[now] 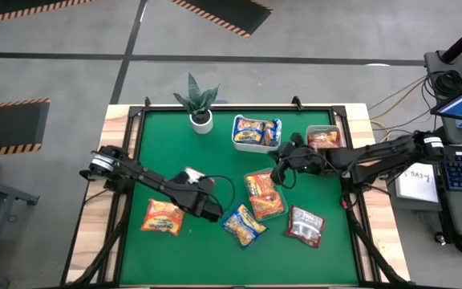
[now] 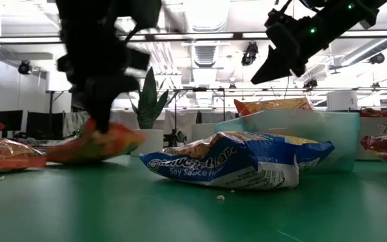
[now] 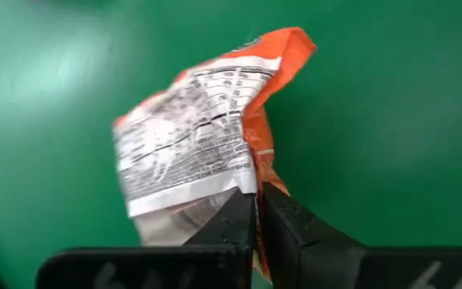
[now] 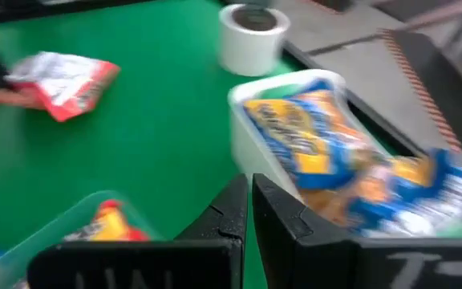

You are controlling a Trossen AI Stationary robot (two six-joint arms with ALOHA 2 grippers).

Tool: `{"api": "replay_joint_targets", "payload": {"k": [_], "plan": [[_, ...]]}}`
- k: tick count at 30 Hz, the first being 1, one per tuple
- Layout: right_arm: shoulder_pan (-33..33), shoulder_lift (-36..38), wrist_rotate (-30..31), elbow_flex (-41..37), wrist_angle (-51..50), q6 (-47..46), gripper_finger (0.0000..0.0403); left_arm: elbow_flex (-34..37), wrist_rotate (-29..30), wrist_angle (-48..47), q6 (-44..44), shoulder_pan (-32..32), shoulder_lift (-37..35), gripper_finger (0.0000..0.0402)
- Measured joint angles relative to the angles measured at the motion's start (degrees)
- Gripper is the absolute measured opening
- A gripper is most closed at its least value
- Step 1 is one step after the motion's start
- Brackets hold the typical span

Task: Sort Maruchan noodles
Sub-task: Put the orange noodle pack into the green bin

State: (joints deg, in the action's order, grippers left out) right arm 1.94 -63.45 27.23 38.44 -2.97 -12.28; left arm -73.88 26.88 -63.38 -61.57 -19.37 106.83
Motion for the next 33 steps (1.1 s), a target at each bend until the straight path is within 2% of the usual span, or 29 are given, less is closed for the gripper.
{"api": "replay_joint_targets", "payload": {"k": [4,7,12,18,23,28,33], "plan": [[1.2,-3.1,-6.7,1.0,3.4,3.1,0.0020,-4.3,2.6,0.9,7.2,-0.5,0.0,0.0000],[1.7,-5.7,-11.2,2.4,5.7,5.1,0.0045,-6.7,3.2,1.1,11.7,-0.9,0.0,0.0000],[2.6,-11.3,-16.0,6.1,6.7,8.5,0.0116,-9.4,3.9,1.9,16.7,-1.5,0.0,0.0000],[4.8,-18.7,-21.0,12.8,6.4,15.4,0.0207,-11.2,6.5,2.1,17.6,-1.4,-0.1,0.0000],[6.1,-25.6,-21.5,18.0,6.2,19.9,0.0261,-11.6,6.8,2.3,17.6,-1.4,-0.3,0.0000],[5.9,-33.4,-21.3,23.6,6.3,21.3,0.0284,-11.6,7.3,3.7,18.2,-1.4,-0.4,0.0000],[5.9,-40.1,-21.2,28.6,6.5,23.4,0.0274,-11.6,7.2,4.5,18.4,-1.5,-0.4,0.0000]]}}
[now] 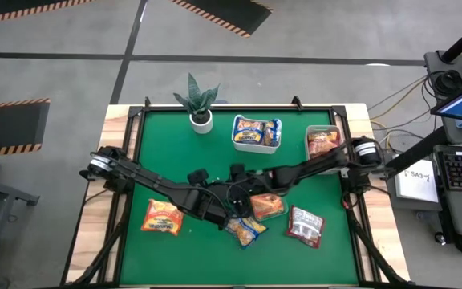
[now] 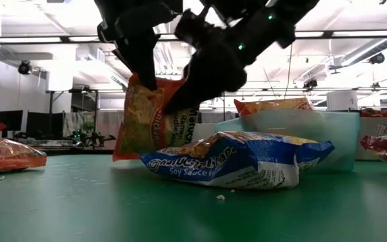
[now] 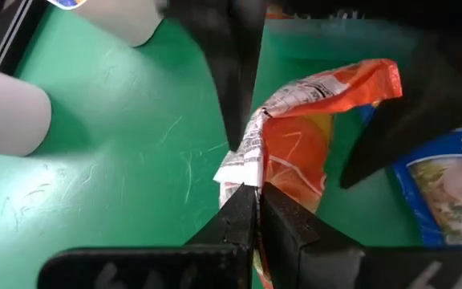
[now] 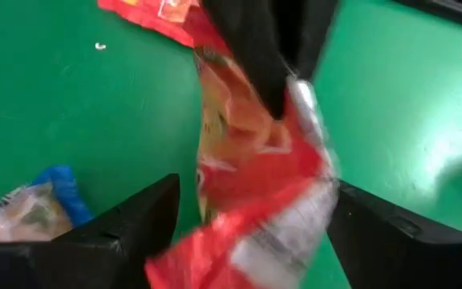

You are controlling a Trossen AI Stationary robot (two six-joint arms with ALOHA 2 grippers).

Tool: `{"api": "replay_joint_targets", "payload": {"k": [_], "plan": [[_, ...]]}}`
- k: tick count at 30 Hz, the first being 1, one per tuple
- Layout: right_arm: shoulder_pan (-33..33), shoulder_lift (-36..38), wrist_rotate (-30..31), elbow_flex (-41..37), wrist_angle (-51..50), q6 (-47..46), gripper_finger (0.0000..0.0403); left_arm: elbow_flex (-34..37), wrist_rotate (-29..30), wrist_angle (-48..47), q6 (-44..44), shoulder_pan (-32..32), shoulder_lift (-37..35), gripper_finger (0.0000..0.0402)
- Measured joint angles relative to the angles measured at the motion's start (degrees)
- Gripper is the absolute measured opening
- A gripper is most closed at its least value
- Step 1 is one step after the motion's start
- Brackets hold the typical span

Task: Sort Maruchan noodles
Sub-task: Put the orange noodle pack into the green bin

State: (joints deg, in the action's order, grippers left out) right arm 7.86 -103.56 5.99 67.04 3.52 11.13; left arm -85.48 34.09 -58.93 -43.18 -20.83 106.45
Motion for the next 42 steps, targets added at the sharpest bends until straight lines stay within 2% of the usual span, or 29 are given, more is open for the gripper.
{"api": "replay_joint_targets", "payload": {"k": [5,15,19,26,33,42], "plan": [[0.0,-3.5,0.0,3.0,-0.1,1.8,0.0226,0.0,-0.1,0.8,0.0,-0.1,0.0,0.0000],[0.0,-2.7,0.1,2.9,-1.3,1.8,0.0083,0.0,-0.1,1.3,0.0,-0.1,0.0,0.0000],[0.0,-2.7,0.1,2.9,-1.7,1.8,0.0047,0.0,0.0,1.3,0.2,-0.1,0.0,0.0011],[0.0,-2.2,0.0,2.9,-1.6,0.9,0.0061,-0.2,1.3,-3.2,4.4,-1.0,-2.3,0.0066],[0.0,3.2,-0.2,2.8,-7.7,0.9,0.0055,-0.1,12.8,-10.7,5.4,-5.3,-6.7,0.0095],[-0.2,15.5,0.1,2.8,-23.1,0.1,0.0054,-0.1,26.9,-9.7,1.3,-11.5,-11.3,0.0096]]}}
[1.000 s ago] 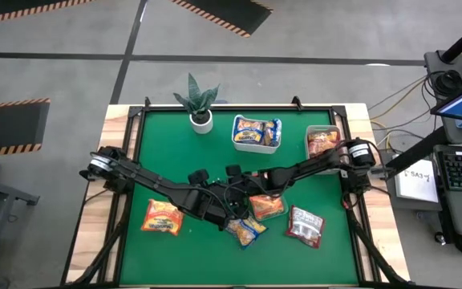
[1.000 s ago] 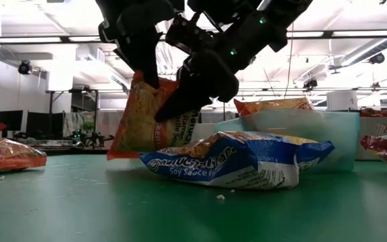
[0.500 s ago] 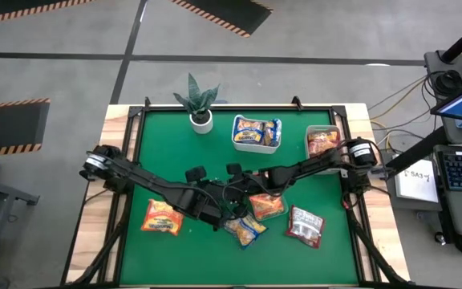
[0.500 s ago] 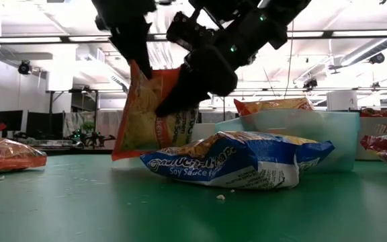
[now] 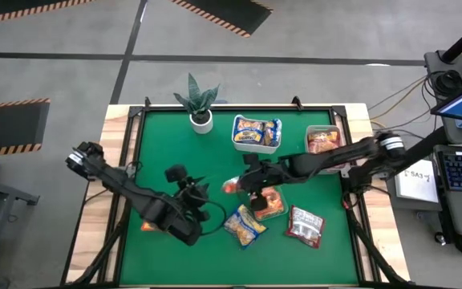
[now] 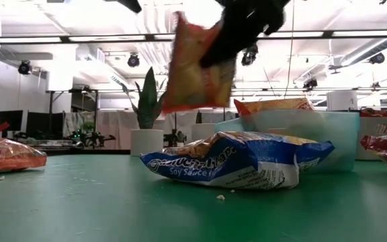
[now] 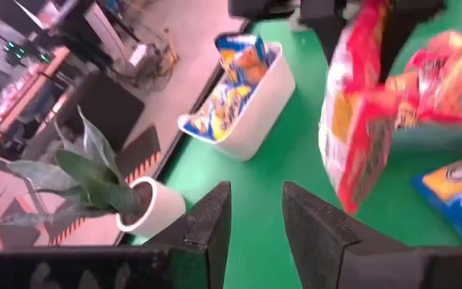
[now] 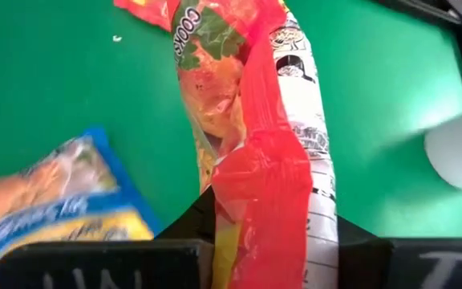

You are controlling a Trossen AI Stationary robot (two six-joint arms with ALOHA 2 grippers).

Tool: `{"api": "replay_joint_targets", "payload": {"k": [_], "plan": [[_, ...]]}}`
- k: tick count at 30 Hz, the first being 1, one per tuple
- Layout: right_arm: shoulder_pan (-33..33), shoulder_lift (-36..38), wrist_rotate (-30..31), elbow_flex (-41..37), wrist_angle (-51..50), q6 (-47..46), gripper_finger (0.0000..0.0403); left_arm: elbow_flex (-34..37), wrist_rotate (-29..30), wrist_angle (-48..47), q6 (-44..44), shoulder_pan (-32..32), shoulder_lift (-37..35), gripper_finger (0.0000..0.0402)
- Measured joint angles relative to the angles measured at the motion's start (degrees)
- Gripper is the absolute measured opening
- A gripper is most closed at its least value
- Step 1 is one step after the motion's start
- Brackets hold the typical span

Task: Sort Maruchan noodles
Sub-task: Put the orange noodle pack into the green bin

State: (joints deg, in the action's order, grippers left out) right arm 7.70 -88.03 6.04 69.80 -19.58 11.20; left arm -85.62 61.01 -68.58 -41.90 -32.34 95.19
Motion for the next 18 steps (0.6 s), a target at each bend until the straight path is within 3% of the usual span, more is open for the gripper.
{"api": "replay_joint_targets", "payload": {"k": [8,18], "plan": [[-0.6,12.1,-0.7,-3.5,-16.3,-8.9,0.0054,1.6,0.7,6.0,-4.2,-3.4,0.0,0.0096],[-1.7,20.5,-1.5,-19.1,-6.6,-14.2,0.0054,7.9,3.5,16.8,-4.4,-3.9,0.2,0.0096]]}}
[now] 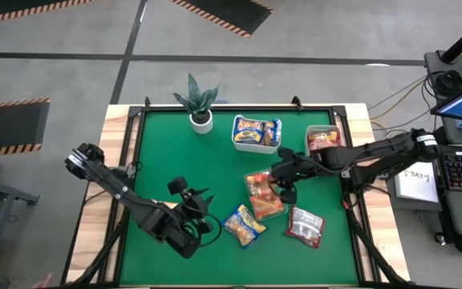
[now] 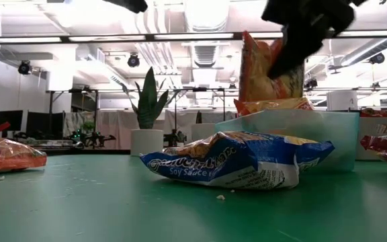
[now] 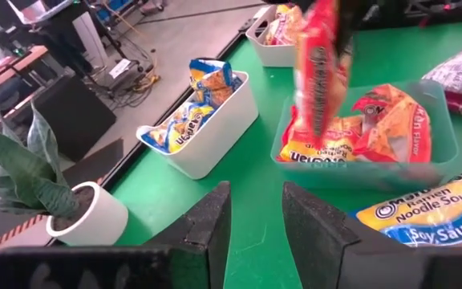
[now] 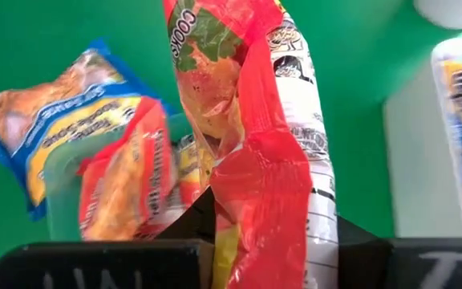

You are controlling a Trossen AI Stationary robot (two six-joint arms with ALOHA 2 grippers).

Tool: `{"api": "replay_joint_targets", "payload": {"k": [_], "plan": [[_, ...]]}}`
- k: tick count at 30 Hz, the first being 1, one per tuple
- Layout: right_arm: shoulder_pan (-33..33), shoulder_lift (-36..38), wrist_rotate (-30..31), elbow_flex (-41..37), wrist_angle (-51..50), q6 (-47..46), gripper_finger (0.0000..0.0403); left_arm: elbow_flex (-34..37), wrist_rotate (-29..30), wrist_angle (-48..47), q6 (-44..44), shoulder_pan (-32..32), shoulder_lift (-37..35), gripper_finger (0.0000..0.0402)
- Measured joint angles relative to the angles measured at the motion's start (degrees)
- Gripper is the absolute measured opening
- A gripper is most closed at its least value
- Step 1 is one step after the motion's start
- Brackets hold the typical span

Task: Sort Maruchan noodles
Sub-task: Put the orange noodle pack into the green bin

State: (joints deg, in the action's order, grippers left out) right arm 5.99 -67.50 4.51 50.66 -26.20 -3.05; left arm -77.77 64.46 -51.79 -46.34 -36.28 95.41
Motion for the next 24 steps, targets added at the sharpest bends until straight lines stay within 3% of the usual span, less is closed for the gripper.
{"api": "replay_joint_targets", "payload": {"k": [7,24], "plan": [[0.0,-1.3,2.6,-5.4,6.0,0.0,0.0054,0.6,0.1,1.4,-2.4,0.0,0.1,0.0096],[0.0,-1.6,3.5,-5.8,5.9,0.6,0.0063,0.7,0.1,5.6,-2.8,0.0,0.1,0.0096]]}}
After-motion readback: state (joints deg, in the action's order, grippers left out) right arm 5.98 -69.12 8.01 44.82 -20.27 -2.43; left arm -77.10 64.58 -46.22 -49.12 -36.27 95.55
